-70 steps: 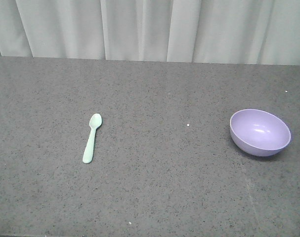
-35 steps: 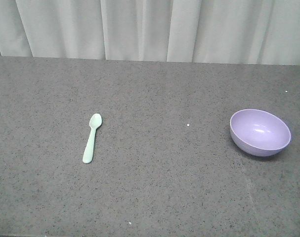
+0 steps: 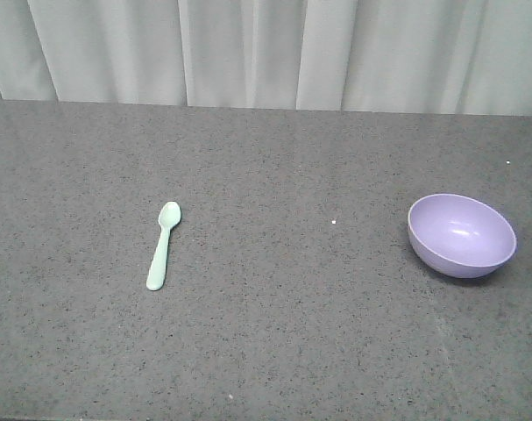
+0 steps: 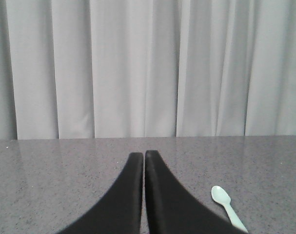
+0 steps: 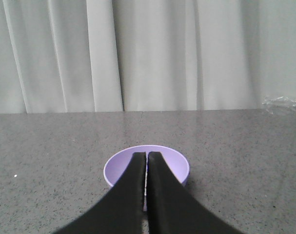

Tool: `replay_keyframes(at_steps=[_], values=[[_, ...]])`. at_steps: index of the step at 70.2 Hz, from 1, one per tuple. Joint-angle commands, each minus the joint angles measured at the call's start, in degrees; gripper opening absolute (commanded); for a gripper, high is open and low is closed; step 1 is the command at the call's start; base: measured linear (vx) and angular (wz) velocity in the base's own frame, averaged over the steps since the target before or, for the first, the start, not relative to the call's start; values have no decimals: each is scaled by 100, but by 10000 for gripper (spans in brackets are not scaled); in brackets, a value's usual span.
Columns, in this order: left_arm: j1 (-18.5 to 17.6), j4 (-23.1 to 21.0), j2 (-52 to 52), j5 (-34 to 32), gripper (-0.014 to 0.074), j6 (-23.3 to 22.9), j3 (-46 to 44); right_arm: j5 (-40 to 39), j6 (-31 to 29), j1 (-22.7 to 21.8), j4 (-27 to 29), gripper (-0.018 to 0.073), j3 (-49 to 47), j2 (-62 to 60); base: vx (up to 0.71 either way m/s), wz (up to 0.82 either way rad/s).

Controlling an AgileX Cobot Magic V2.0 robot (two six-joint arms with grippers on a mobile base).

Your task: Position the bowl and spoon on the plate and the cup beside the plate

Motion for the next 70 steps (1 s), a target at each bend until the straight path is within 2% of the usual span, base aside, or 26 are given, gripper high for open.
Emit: replay_keyframes(at_steps=[1,18,25,31,50,62,70], values=[[12,-24,732,434,-6,-42,-946,453,-20,3,-61,-6,-990,619,0,0],[12,-24,2670,3000,-6,-37,-3306,3066,-20,3,-317,-6,-3164,2356,0,0],[12,-24,3203,3563,-6,-33,-3837,4081,-16,3,-483,-6,-3875,3025,0,0],[12,-24,3546,3854,-6,-33,-4100,4638,-16,3,-510,-6,-4236,3552,0,0],[12,-24,4174,4399,-6,-33,-4171,4830,-16,3,-497,-6,-4381,4037,0,0],[12,-24,4206,4393,-6,-33,-4145,4690,-16,3,-510,0,-4381,4036,0,0],[12,-24,4206,4389,6,-33,-4145,4681,-16,3,-515,36,-4381,4036,0,0]])
